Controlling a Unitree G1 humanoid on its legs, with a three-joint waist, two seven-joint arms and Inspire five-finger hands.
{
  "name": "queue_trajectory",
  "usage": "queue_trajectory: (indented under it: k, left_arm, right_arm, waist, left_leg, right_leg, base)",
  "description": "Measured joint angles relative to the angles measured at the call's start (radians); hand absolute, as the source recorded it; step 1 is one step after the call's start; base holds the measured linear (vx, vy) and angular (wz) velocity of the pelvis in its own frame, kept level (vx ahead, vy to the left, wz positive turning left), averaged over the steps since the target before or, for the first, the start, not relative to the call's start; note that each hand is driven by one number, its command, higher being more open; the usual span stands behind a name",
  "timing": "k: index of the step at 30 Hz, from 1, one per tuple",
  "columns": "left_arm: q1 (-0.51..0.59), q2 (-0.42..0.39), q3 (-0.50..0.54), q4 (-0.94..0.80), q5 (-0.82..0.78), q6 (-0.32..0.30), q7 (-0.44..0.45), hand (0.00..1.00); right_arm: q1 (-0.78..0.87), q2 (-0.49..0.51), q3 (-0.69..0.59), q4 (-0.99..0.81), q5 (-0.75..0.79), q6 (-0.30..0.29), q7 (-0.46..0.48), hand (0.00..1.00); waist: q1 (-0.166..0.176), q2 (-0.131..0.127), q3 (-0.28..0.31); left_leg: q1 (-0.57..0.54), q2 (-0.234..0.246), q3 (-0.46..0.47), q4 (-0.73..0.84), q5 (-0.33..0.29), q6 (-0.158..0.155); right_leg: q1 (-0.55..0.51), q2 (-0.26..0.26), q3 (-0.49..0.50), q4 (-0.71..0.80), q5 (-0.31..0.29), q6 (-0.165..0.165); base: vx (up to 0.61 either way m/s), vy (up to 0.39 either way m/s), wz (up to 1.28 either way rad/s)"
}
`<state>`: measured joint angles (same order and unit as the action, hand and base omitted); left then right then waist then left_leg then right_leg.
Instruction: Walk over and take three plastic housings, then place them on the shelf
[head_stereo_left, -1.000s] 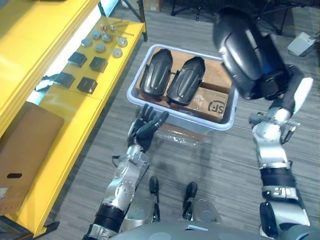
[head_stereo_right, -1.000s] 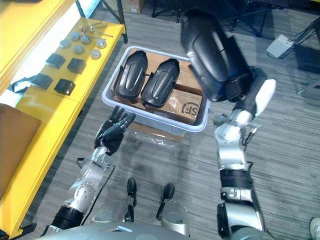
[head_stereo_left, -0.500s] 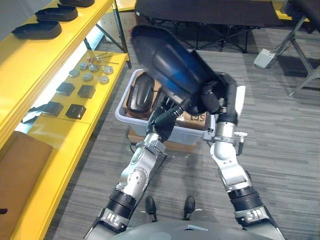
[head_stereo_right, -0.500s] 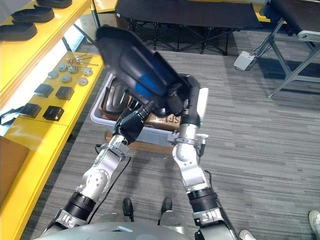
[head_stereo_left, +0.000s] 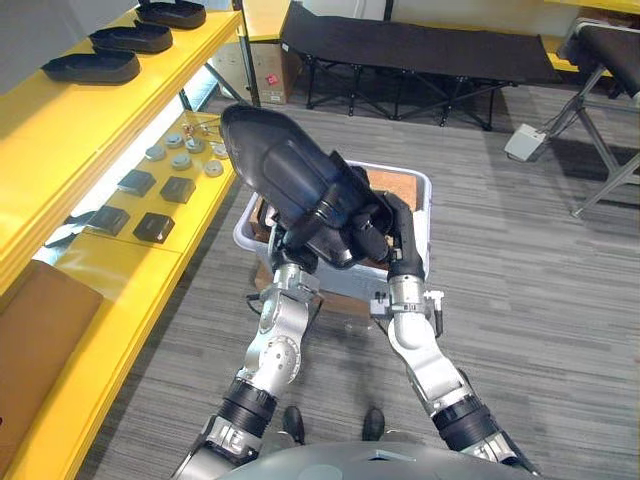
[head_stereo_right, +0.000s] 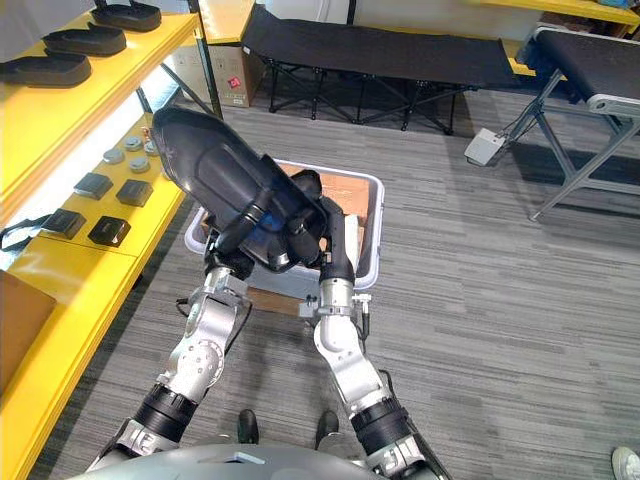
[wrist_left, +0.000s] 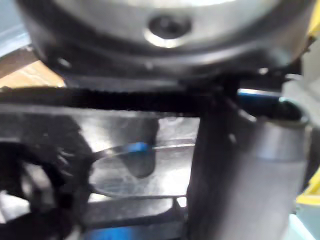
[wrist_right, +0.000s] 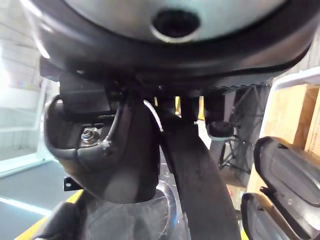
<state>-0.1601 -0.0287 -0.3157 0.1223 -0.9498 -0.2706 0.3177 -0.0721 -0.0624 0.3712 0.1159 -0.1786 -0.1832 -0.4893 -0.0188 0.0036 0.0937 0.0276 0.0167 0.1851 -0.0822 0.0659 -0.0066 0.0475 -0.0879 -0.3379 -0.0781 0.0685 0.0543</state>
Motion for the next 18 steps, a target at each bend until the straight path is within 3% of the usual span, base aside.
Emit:
queue_trajectory:
  k: [1,8,15,18]
  left_arm:
    - [0.000,-0.003,0.008,0.000,-0.010,-0.016,0.003,0.00]
    - [0.010,-0.003,0.040,0.001,-0.116,-0.026,-0.032,0.00]
    - [0.013,0.007,0.061,0.009,-0.050,0.118,-0.149,0.00]
    - [0.013,0.016,0.059,0.037,-0.024,0.130,-0.175,0.00]
  right_arm:
    - [0.003,0.000,0.004,0.000,0.000,0.000,0.001,0.00]
    - [0.024,0.001,0.020,0.000,0.000,-0.009,0.002,0.00]
    - [0.039,-0.020,0.001,0.000,-0.001,-0.043,-0.004,0.00]
    - [0.066,-0.029,0.008,-0.001,-0.001,-0.066,-0.004,0.00]
  waist:
    - [-0.001,-0.001,-0.002]
    - [-0.002,-0.013,-0.020]
    - [-0.005,-0.011,-0.024]
    - [-0.008,-0.011,-0.028]
  left_leg:
    - [0.000,0.000,0.000,0.000,0.000,0.000]
    - [0.000,0.000,-0.001,0.000,0.001,0.000]
    - [0.000,-0.001,-0.001,0.000,0.001,0.000]
    - [0.001,0.001,0.000,0.000,0.000,-0.001]
  right_leg:
    - [0.000,0.000,0.000,0.000,0.000,0.000]
    - [0.000,0.000,-0.004,-0.005,0.000,0.000]
    - [0.000,-0.001,-0.004,-0.005,0.000,0.000]
    - [0.000,0.000,0.001,-0.006,0.000,0.000]
  base:
    - [0.00,0.000,0.00]
    - [0.00,0.000,0.00]
    - [0.00,0.000,0.00]
    - [0.00,0.003,-0.03]
